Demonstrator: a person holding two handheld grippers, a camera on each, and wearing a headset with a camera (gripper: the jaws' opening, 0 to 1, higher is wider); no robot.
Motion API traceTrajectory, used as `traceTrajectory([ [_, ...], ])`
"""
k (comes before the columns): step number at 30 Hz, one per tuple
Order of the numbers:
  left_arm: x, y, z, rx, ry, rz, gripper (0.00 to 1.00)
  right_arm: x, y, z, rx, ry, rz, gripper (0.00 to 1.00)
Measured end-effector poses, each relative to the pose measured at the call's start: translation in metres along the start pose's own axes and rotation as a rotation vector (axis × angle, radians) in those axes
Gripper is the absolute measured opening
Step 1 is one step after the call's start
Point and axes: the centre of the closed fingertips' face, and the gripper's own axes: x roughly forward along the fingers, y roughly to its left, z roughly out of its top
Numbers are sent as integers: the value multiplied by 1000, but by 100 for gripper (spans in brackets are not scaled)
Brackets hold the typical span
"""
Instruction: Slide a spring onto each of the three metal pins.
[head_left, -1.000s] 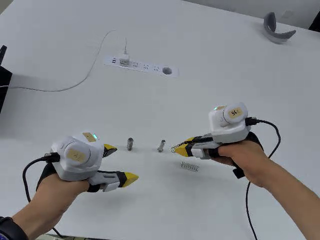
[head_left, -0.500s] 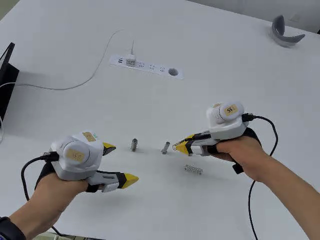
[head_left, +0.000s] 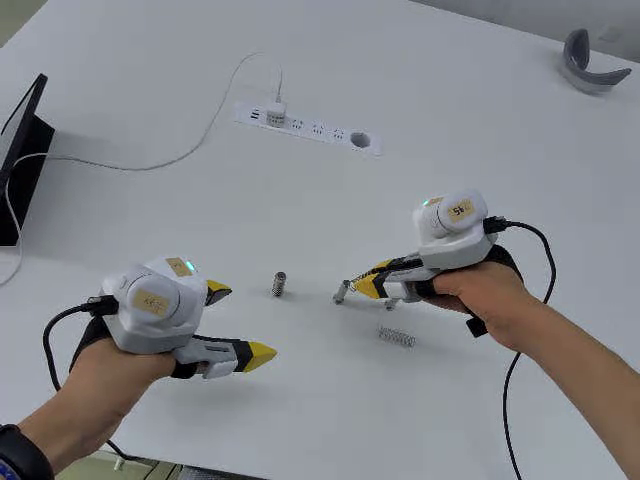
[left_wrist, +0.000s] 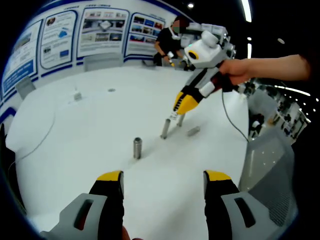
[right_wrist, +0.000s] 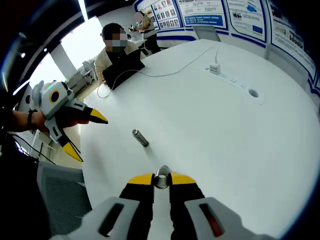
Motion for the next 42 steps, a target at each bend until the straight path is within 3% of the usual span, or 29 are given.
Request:
traceTrajectory([
  [17, -3, 3, -5, -15, 1, 4, 65, 10, -1, 8, -34, 30, 1, 12],
  [25, -4, 3, -6, -22, 1, 1, 65, 9, 0, 4, -110, 83, -21, 12],
  [42, -3, 0, -5, -24, -2, -6, 64, 7, 1, 2, -118, 91, -25, 12],
])
